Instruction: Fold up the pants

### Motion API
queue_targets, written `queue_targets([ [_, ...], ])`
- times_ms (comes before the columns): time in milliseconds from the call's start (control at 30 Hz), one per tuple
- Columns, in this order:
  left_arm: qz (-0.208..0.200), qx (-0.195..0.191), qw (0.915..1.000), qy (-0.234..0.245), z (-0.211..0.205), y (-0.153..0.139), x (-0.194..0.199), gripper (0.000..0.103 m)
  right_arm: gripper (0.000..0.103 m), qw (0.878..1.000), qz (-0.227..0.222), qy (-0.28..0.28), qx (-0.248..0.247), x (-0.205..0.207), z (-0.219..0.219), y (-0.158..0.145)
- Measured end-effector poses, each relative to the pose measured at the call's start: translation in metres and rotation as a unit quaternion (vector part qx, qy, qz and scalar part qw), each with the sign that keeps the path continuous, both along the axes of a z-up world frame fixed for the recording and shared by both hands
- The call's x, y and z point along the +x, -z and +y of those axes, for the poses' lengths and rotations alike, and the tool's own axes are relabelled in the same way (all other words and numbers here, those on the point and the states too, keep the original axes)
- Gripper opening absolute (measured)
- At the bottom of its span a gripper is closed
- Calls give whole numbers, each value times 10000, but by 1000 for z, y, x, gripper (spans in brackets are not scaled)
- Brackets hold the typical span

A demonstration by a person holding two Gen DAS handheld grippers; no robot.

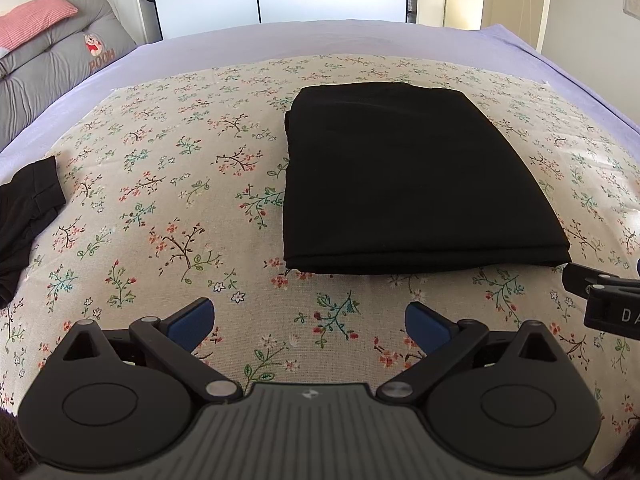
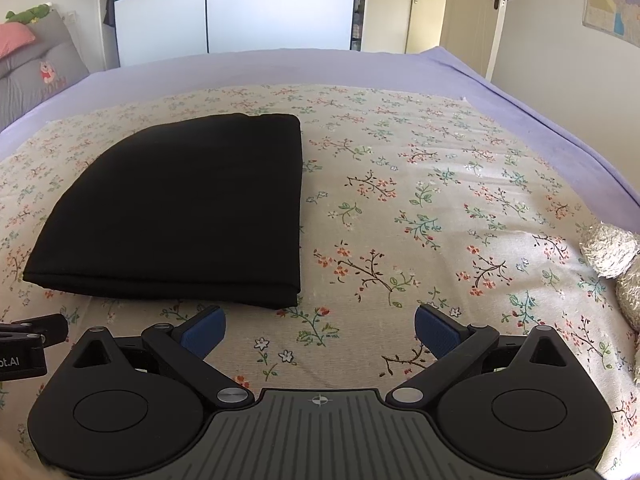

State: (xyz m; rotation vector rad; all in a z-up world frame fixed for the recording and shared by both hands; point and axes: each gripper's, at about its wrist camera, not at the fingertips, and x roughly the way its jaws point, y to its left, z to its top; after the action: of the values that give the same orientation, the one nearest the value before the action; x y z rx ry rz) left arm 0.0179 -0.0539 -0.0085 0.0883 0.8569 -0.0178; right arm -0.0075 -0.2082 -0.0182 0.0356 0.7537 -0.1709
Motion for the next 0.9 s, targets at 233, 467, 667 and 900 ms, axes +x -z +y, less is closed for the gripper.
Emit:
queue_targets([
  [233, 4, 2, 10000, 9, 0, 1, 0, 103, 102, 10000, 3, 2, -4, 0, 0, 0],
  [467, 8, 0, 10000, 25, 0, 2, 0, 103, 102, 10000, 2, 2, -4, 0, 0, 1],
  [667, 15, 10, 10000, 25, 0, 2, -1, 103, 102, 10000, 2, 2, -6, 0, 0, 1],
  [900, 17, 15, 10000, 33, 0, 2, 0, 103, 102, 10000, 2, 0, -4, 1, 0, 1],
])
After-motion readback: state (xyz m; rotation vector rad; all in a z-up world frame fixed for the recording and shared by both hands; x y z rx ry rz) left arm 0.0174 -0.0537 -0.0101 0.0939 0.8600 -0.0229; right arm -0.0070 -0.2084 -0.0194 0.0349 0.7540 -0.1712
